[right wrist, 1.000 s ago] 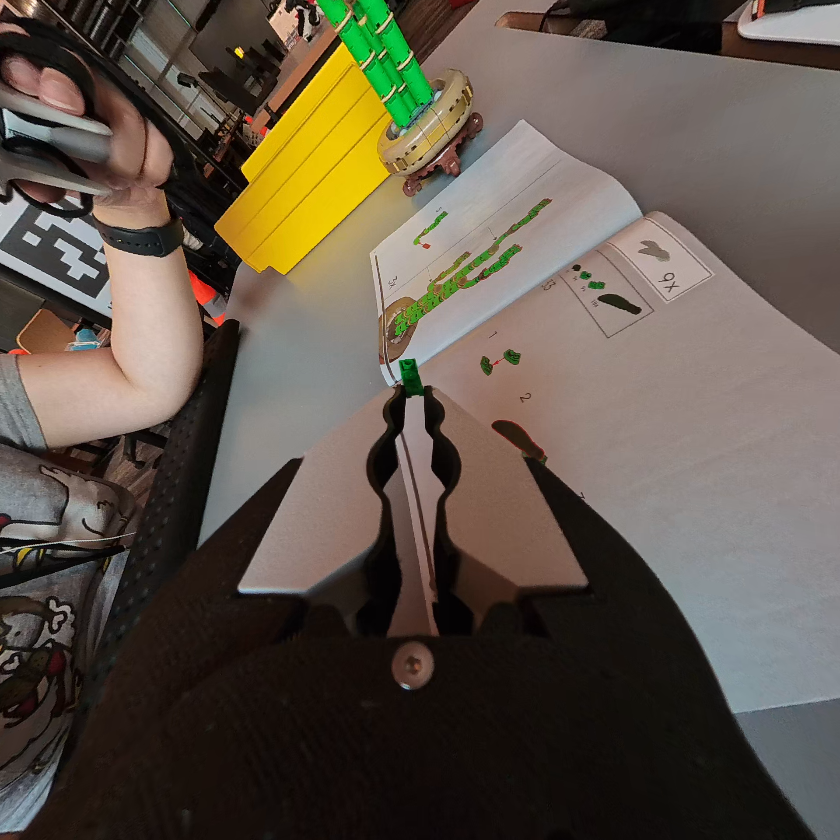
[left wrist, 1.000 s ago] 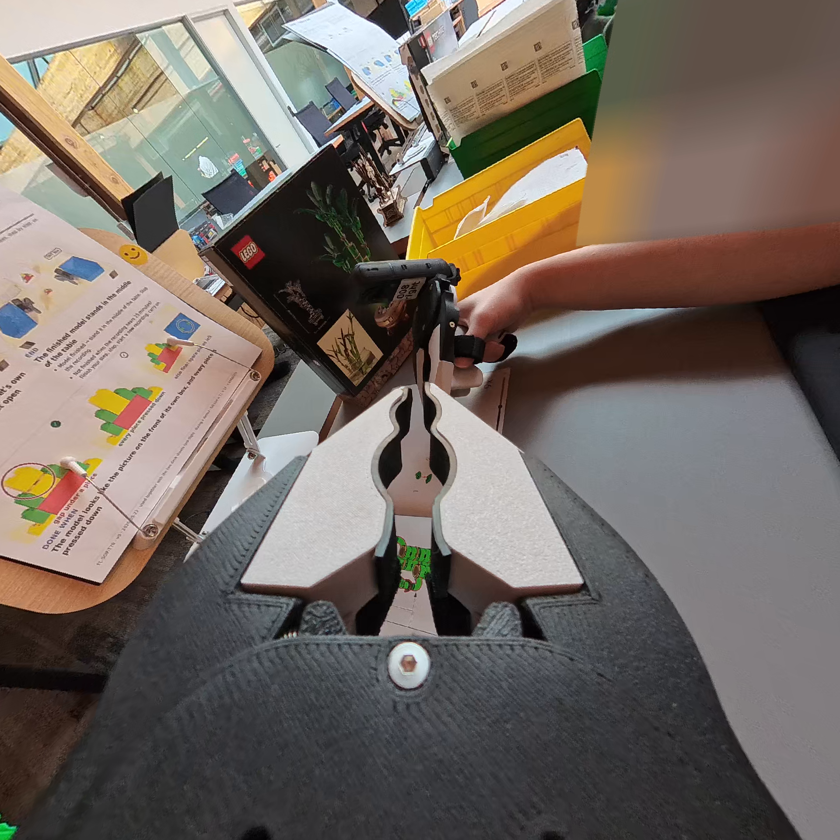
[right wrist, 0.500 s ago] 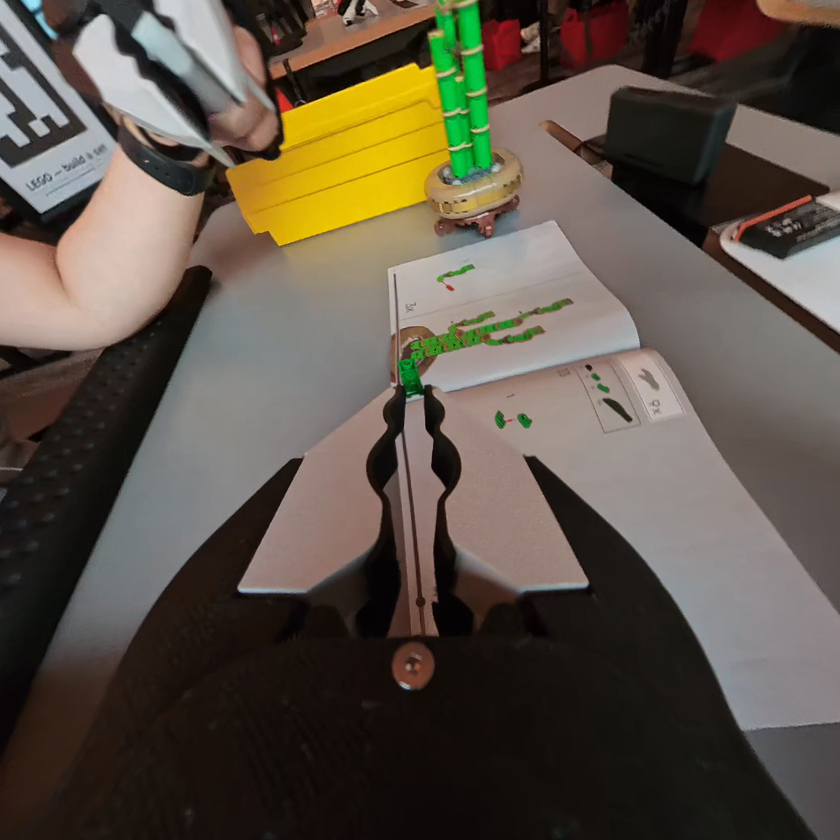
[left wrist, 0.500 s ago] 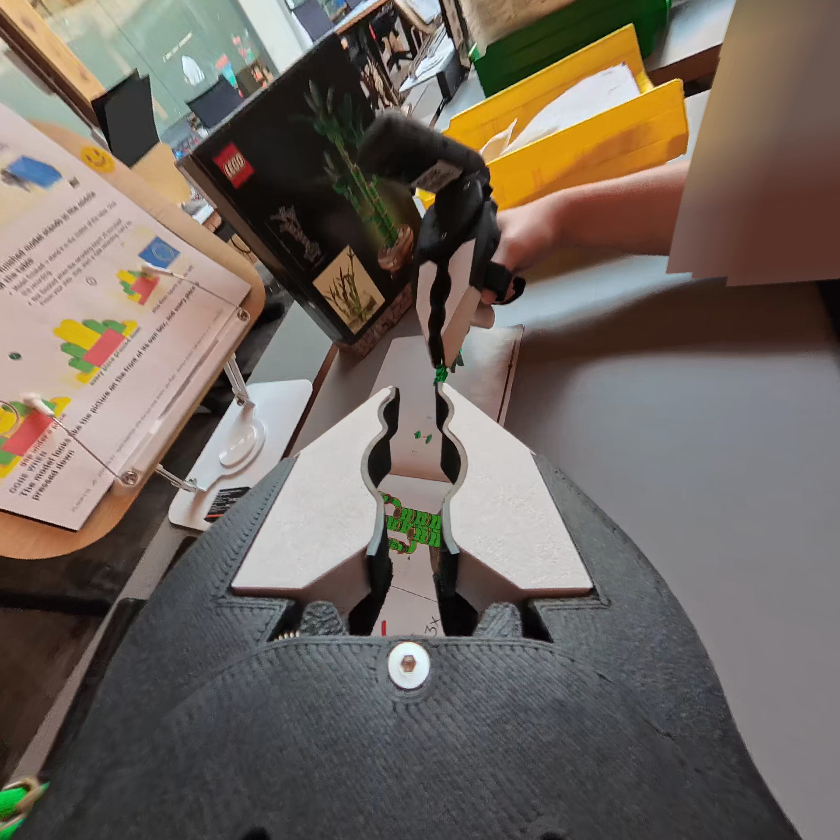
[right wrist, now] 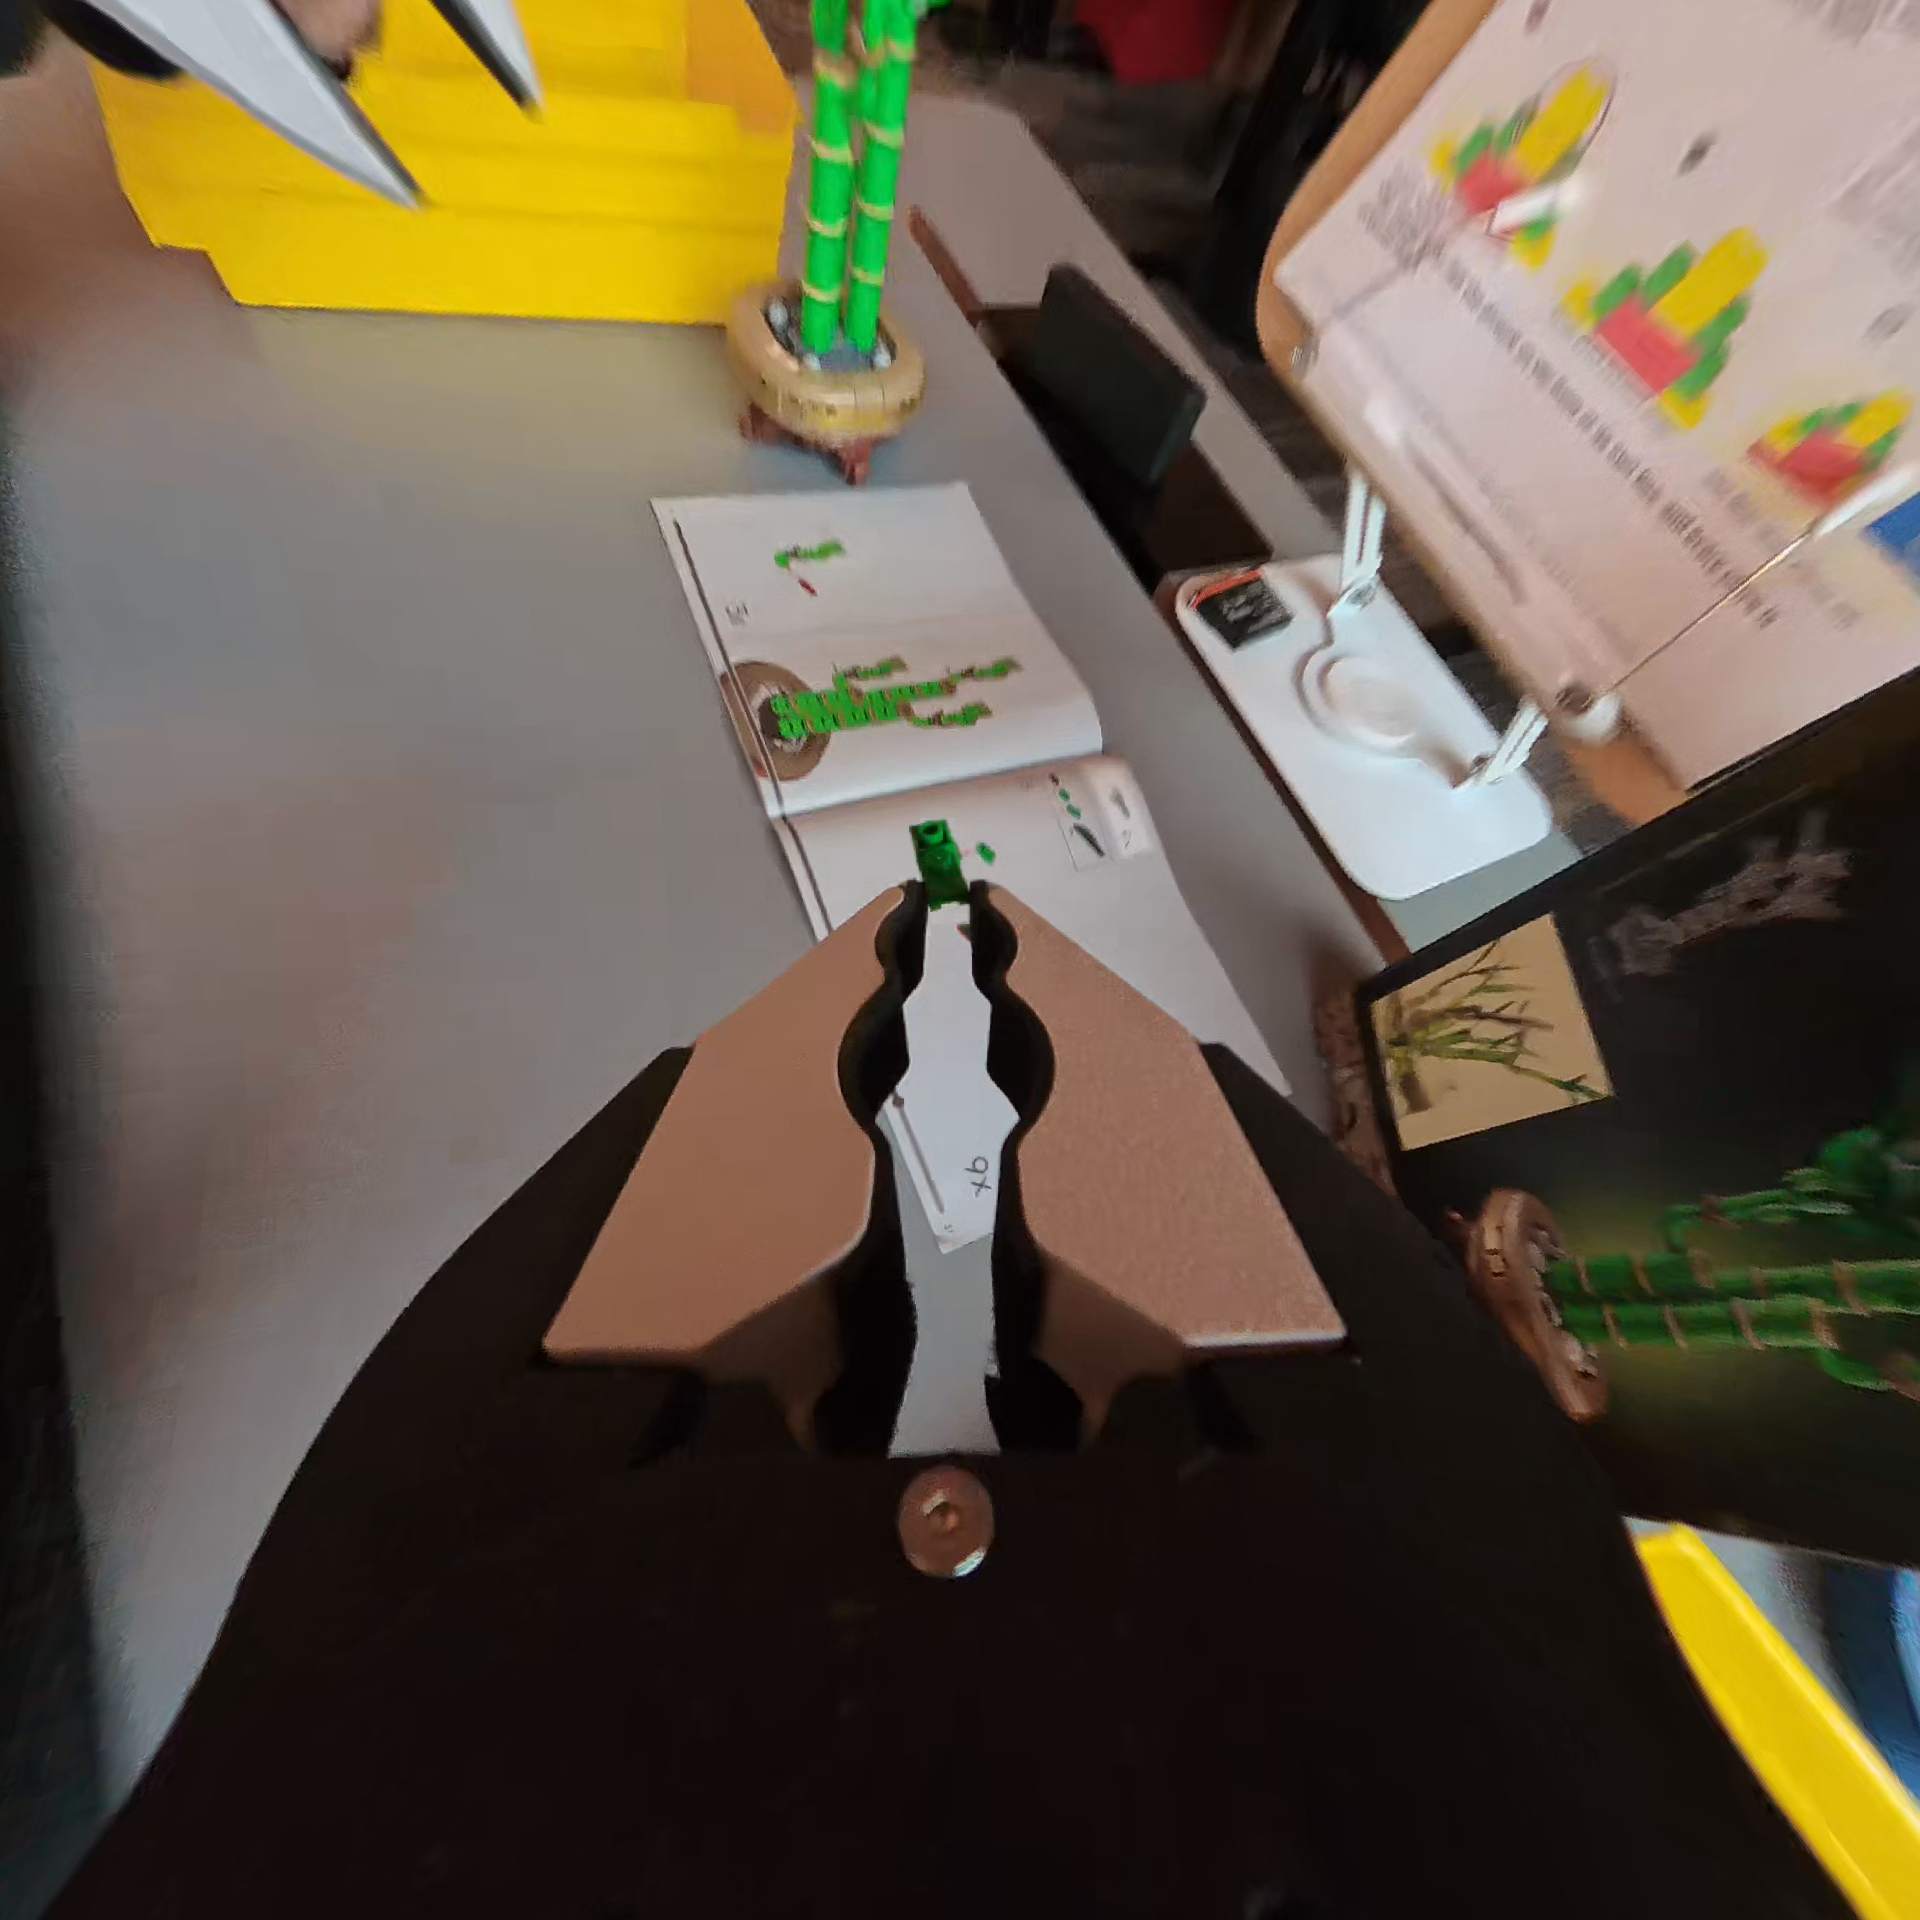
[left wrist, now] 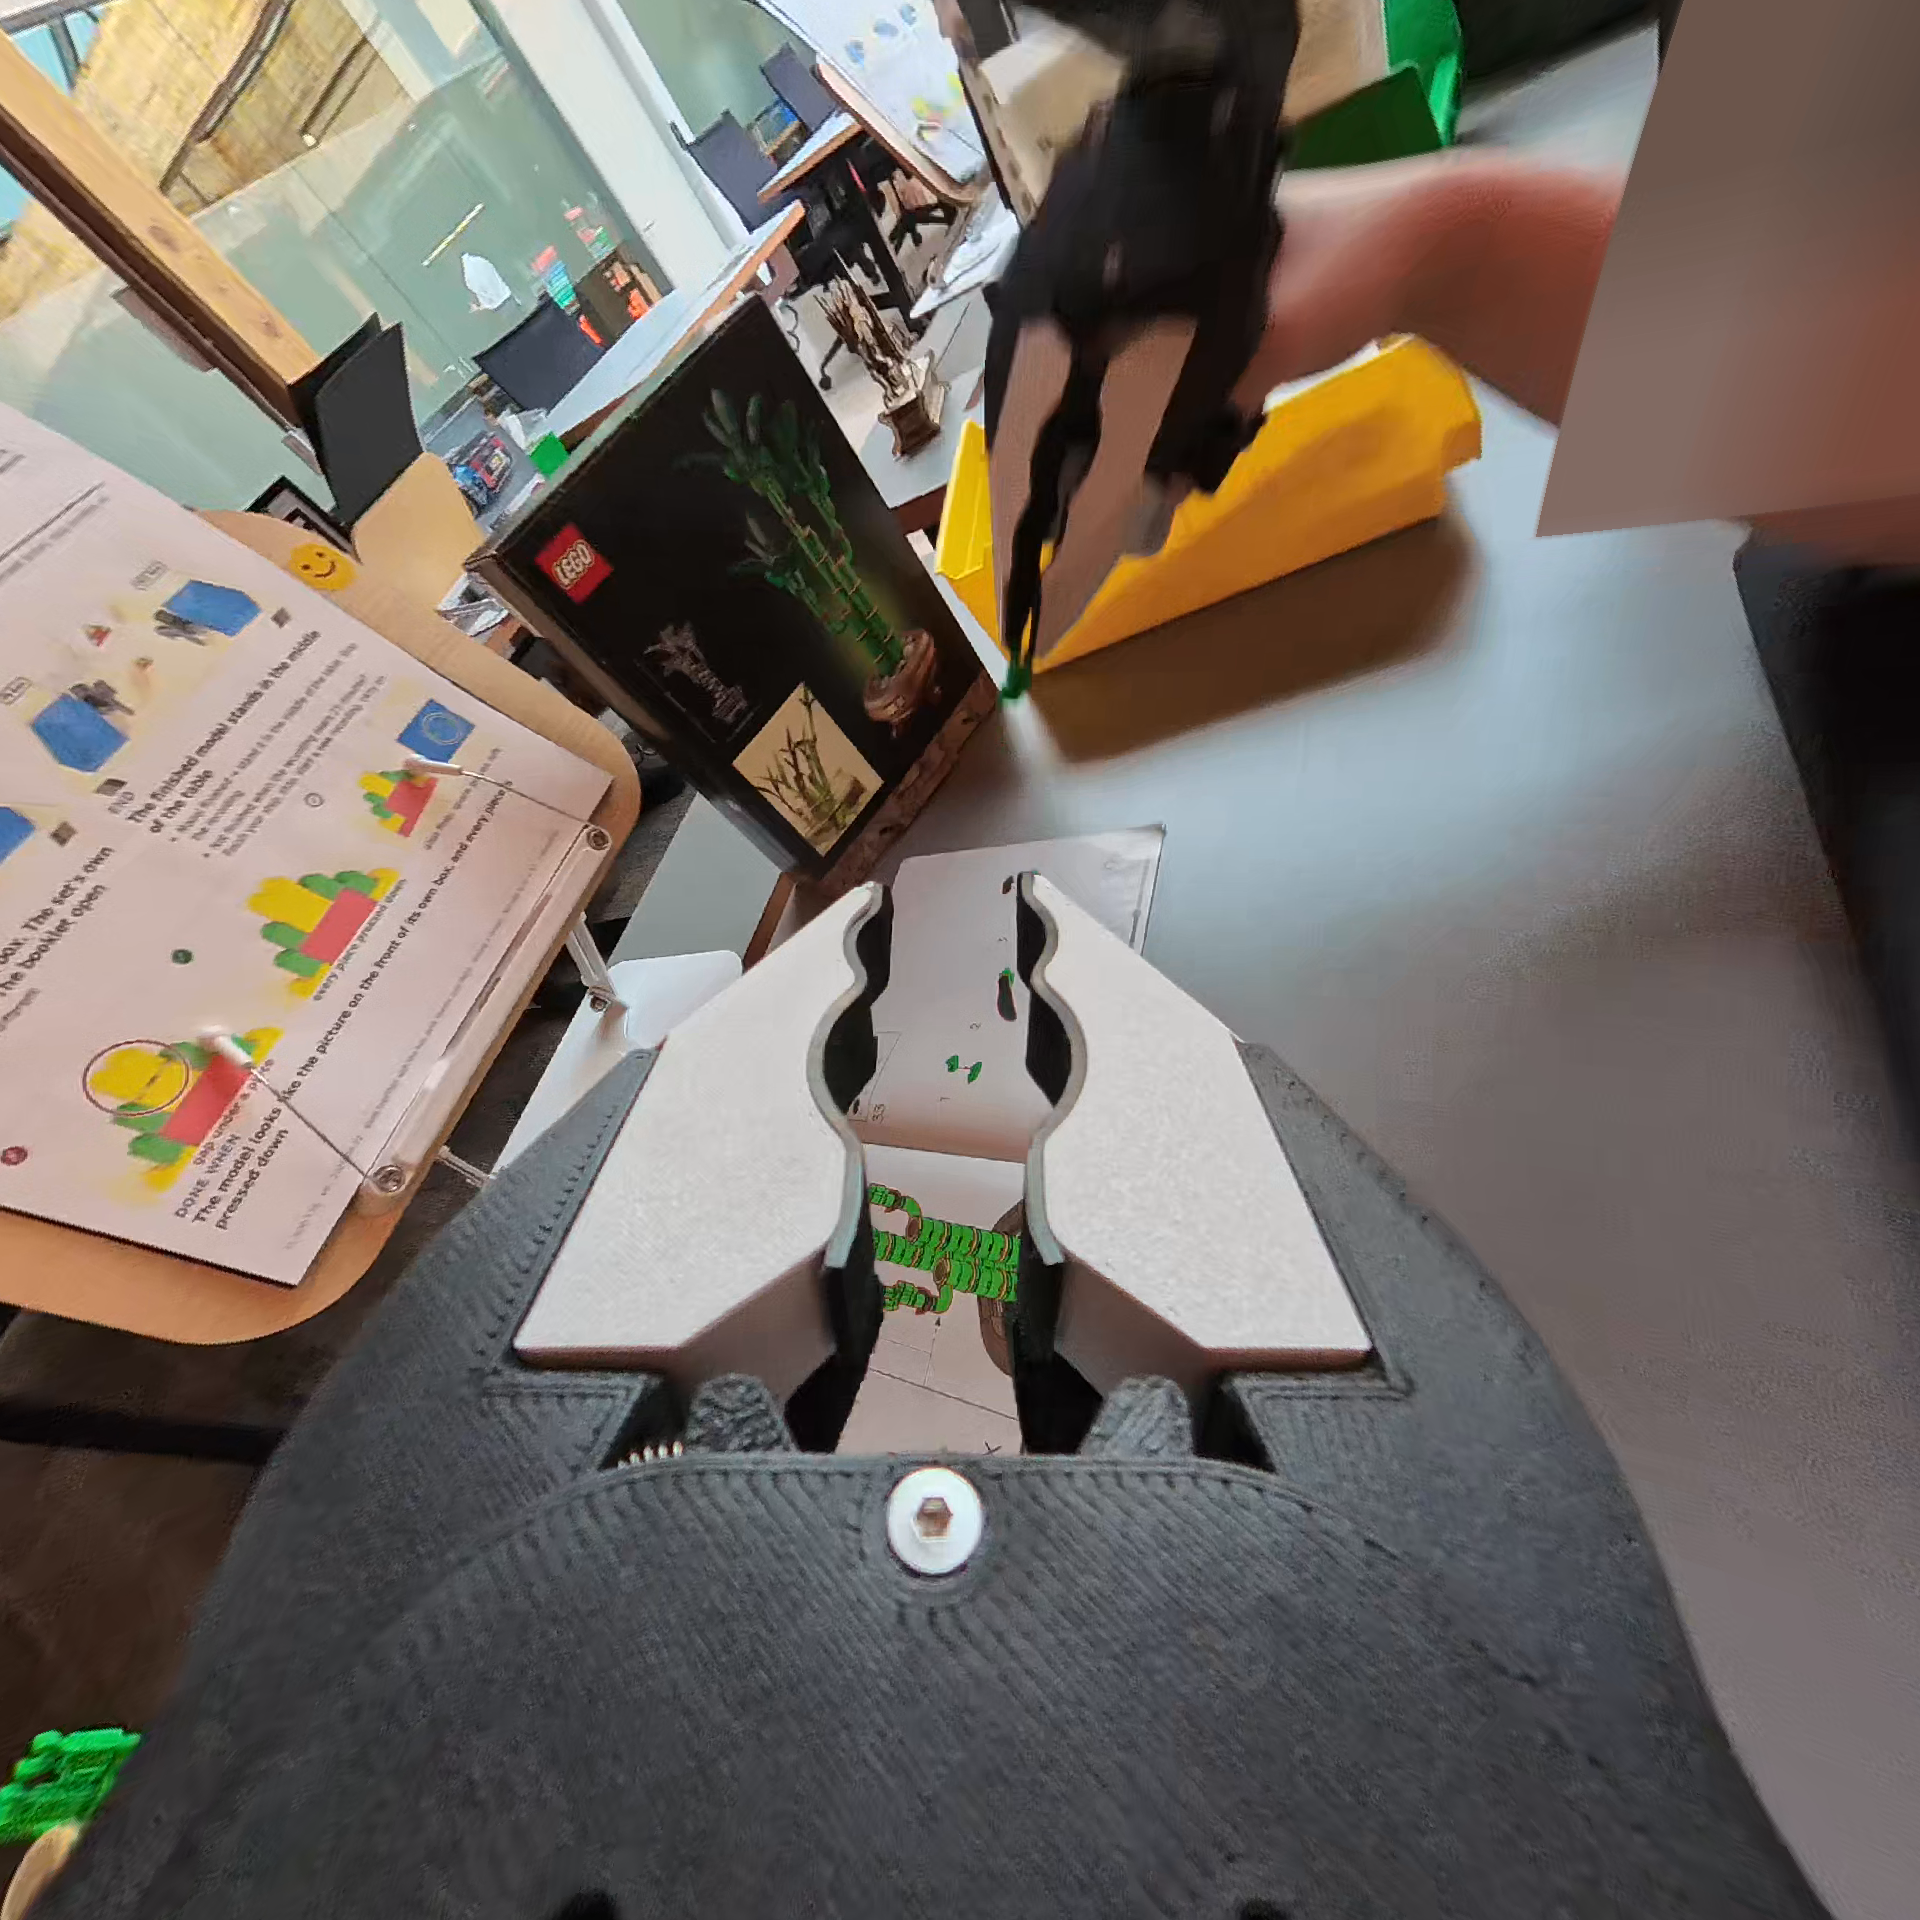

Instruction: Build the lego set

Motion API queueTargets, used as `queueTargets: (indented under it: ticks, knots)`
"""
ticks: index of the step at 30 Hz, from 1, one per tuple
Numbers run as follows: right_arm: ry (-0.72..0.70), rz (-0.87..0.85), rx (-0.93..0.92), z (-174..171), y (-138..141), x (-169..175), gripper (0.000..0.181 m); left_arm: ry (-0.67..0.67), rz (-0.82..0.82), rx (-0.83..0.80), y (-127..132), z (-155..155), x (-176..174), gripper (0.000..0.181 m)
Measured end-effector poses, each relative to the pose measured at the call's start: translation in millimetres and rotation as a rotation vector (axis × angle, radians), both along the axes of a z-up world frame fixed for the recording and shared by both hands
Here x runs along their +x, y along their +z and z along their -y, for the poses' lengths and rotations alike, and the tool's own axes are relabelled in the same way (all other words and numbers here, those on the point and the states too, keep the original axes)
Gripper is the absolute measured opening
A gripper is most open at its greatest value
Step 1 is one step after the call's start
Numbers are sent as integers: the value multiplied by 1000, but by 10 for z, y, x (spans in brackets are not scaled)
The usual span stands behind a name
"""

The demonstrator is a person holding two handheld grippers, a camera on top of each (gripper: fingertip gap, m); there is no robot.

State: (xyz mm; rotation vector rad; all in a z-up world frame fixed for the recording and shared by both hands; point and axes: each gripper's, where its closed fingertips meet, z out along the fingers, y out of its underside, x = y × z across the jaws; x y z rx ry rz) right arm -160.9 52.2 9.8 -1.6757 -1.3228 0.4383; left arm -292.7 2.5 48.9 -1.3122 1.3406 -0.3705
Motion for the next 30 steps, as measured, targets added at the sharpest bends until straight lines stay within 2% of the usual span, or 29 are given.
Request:
queueTargets:
  ticks: [3,5,7,10,12,14,18,20,23,25,30]
  knots:
    - [3,18,183,289,294,-59,7,-26,6,24,5,5,60,21]
    - [-15,19,138,415,194,-96,7,-49,33,-14,20,3,104,20]
    - [-6,-49,78,508,-9,-210,7,-54,37,-37,-6,-17,96,19]
    - [91,-231,-49,546,-458,-547,6,-20,29,-29,-40,-89,-22,17]
    - [151,-231,-177,547,-801,-756,6,0,59,-42,-8,-131,-122,15]
    - [186,-153,-237,536,-1082,-885,7,17,91,-56,30,-167,-223,13]
    - [243,-104,-299,553,-1424,-982,7,41,76,-92,-49,-207,-397,11]
    - [238,-125,-289,510,-1422,-957,7,19,38,-153,-217,-200,-413,13]
    - [220,-214,-254,425,-1268,-889,7,2,-30,-260,-574,-277,-297,21]
    - [217,-263,-199,394,-1132,-858,7,-43,-73,-306,-804,-276,-87,29]
    - [219,-280,-88,401,-975,-832,7,-140,-121,-325,-1171,-205,395,27]
